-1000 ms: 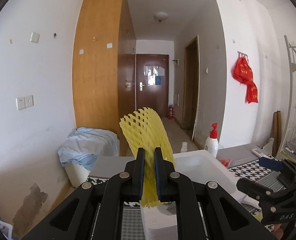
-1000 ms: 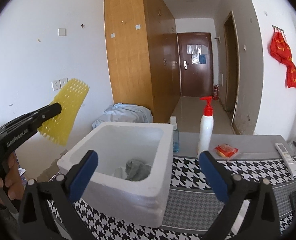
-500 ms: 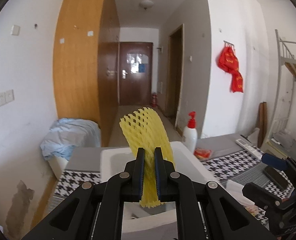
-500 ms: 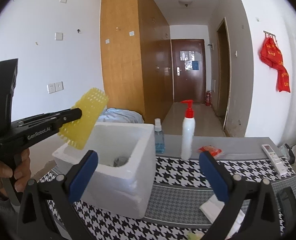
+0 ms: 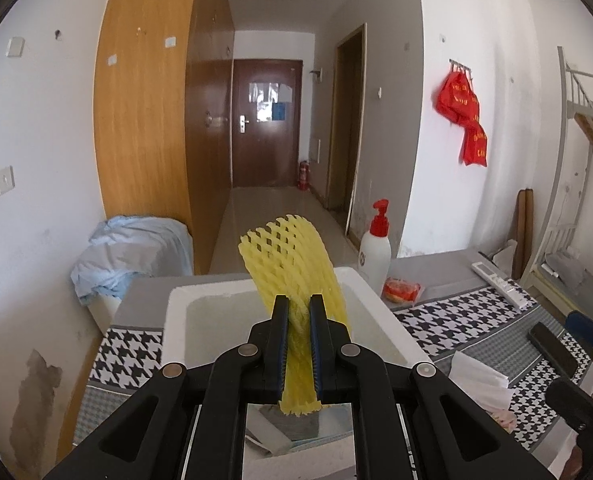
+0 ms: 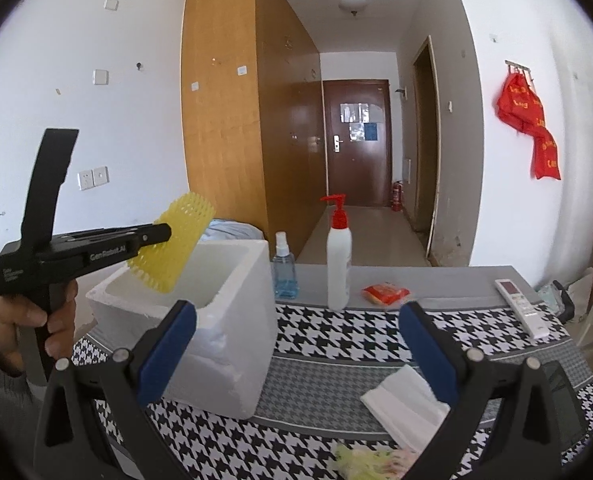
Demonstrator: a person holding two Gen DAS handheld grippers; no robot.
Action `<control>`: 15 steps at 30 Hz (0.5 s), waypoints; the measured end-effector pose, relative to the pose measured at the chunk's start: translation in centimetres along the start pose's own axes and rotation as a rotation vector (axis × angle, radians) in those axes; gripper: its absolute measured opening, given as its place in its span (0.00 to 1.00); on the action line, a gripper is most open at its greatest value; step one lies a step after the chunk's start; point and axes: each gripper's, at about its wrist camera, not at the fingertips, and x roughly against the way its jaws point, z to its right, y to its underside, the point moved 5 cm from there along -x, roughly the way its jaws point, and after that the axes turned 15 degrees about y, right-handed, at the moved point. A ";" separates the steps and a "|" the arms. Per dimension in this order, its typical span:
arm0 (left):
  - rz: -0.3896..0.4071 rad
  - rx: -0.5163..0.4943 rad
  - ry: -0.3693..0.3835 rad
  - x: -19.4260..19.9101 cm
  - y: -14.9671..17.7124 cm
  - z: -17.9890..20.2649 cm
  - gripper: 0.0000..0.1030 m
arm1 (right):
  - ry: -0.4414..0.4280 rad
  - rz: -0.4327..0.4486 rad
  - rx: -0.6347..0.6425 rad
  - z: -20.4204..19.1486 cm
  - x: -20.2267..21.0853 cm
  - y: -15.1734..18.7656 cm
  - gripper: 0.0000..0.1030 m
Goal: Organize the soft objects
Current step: 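Open the left gripper to drop the yellow mesh sleeve into the foam box, then withdraw both tools from the foam box back over the table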
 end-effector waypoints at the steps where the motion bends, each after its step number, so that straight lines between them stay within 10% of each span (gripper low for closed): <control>1: -0.004 -0.001 -0.001 -0.1 0.2 0.0 0.10 | 0.003 -0.003 -0.002 0.2 0.0 0.1 0.99; 6: -0.025 0.004 -0.020 -0.7 0.4 -0.2 0.18 | 0.019 -0.008 -0.006 0.8 0.0 0.4 0.99; 10: 0.010 0.040 -0.039 -0.1 0.4 -0.8 0.78 | 0.024 -0.011 -0.016 1.3 0.0 0.7 0.99; 15: 0.044 0.046 -0.047 1.1 0.4 -0.7 0.94 | 0.025 -0.014 -0.034 1.9 0.1 1.0 0.99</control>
